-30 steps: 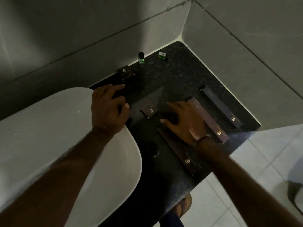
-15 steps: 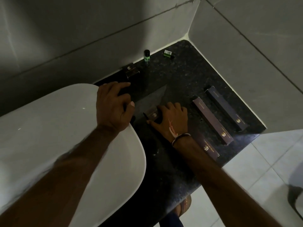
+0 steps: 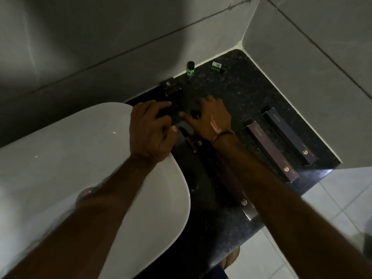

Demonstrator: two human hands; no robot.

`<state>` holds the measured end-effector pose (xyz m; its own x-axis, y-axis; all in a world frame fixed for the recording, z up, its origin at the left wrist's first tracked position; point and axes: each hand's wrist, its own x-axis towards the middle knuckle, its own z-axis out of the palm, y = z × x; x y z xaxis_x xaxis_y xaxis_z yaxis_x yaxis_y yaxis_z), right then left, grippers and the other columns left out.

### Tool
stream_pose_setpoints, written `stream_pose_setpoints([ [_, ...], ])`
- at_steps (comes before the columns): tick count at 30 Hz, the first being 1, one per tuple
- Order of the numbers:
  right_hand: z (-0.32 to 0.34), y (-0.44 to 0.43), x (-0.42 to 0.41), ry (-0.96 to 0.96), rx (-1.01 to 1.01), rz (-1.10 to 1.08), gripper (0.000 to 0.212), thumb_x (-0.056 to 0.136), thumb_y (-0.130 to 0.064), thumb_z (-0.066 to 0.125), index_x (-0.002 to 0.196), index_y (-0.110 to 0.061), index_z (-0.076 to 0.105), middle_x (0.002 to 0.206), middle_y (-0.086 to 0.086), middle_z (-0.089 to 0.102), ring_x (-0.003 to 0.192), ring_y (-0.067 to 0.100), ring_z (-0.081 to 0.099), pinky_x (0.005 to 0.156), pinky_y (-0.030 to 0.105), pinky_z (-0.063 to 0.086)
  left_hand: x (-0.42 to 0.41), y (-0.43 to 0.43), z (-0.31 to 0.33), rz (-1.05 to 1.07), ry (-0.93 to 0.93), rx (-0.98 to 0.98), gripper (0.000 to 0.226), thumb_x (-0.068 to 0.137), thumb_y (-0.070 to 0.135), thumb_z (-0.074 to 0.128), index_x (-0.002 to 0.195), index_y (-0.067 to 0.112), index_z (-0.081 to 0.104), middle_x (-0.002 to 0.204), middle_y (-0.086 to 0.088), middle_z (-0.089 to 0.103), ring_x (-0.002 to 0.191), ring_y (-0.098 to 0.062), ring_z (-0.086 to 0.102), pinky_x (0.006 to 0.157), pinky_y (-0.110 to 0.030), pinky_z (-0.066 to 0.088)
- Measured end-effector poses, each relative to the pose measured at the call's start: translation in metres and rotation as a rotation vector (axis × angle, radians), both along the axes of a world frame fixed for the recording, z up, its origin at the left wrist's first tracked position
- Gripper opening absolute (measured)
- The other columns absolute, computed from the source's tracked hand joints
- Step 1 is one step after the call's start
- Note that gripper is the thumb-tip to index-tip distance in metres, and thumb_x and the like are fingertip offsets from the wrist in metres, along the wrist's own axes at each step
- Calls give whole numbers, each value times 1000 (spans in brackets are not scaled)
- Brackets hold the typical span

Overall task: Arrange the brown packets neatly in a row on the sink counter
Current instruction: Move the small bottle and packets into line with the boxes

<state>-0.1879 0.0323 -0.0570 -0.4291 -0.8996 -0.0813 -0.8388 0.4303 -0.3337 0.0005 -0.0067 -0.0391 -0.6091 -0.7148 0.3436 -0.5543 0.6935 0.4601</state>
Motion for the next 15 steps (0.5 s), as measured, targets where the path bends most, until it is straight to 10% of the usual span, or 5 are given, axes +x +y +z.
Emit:
stream_pose_setpoints([
  [5,8,-86,12,46,19,191,68,87,-53,60,145,-22,43,142,13,44,126,34,48,92,47,50,0,0,1,-5,5,-19,37,87,35,45,70,9,66,122,-10,72,112,-35,61,95,-30,30],
  [15,26,-88,-14,491,221,594,44,107,-28,29,145,-11,45,151,19,36,135,39,40,87,50,47,0,-1,2,-10,25,-6,29,81,32,50,66,10,61,123,-10,72,113,-35,60,95,-30,30],
])
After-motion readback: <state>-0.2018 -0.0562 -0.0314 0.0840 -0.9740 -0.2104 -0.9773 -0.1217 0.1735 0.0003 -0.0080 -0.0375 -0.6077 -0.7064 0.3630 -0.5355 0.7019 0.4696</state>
